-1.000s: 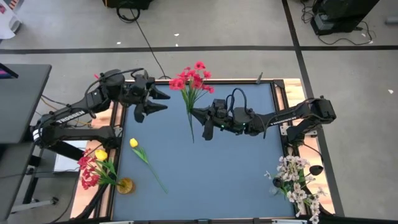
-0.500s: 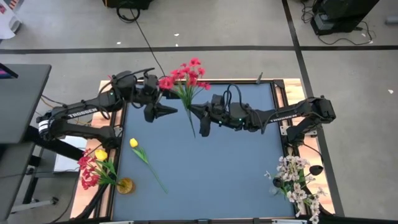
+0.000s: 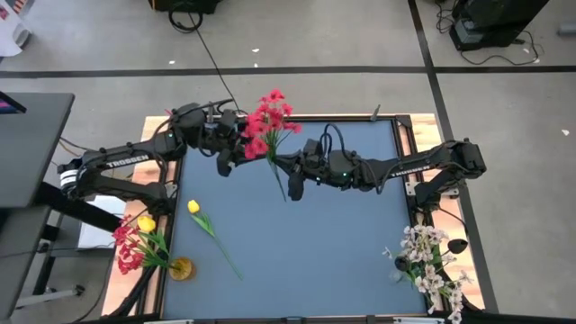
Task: Sort flowers into vase by color
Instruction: Put the red flowers into the yellow vase
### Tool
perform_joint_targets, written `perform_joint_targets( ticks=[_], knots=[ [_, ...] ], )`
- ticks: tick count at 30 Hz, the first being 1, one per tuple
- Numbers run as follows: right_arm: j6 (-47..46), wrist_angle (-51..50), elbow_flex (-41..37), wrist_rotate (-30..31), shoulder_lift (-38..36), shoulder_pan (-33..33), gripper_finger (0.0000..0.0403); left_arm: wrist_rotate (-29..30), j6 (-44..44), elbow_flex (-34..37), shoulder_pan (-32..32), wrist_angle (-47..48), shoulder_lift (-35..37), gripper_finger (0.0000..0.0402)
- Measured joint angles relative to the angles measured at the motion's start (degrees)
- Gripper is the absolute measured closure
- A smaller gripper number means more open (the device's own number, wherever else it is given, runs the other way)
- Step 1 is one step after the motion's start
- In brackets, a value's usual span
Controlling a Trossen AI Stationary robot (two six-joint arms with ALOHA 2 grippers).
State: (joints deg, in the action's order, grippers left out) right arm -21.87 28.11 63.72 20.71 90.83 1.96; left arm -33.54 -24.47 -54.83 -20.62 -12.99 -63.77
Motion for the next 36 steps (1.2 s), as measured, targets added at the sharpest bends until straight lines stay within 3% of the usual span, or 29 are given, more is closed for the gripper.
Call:
perform_joint_targets(
  ticks=[9,15,20,28,36],
  knots=[
    [-0.44,-1.98,0.02,-1.14,0.00,0.08,0.0379,-0.68,4.57,0.00,-0.04,0.25,0.25,0.0386],
    [-0.82,-2.59,0.04,-0.56,-0.07,0.11,0.0354,-0.76,4.74,0.00,-0.04,0.01,0.34,0.0396],
    [-3.79,-5.85,0.04,5.88,-0.07,0.22,0.0325,-0.87,10.32,0.00,-0.04,2.86,2.57,0.0398],
    [-12.01,-11.69,0.00,11.35,-0.07,0.22,0.0257,-1.06,24.48,-0.02,-0.11,18.44,11.15,0.0400],
    [-15.86,-12.42,-0.09,14.02,0.02,-0.20,0.0219,-2.09,30.09,-0.06,-0.02,32.92,19.40,0.0401]
  ],
)
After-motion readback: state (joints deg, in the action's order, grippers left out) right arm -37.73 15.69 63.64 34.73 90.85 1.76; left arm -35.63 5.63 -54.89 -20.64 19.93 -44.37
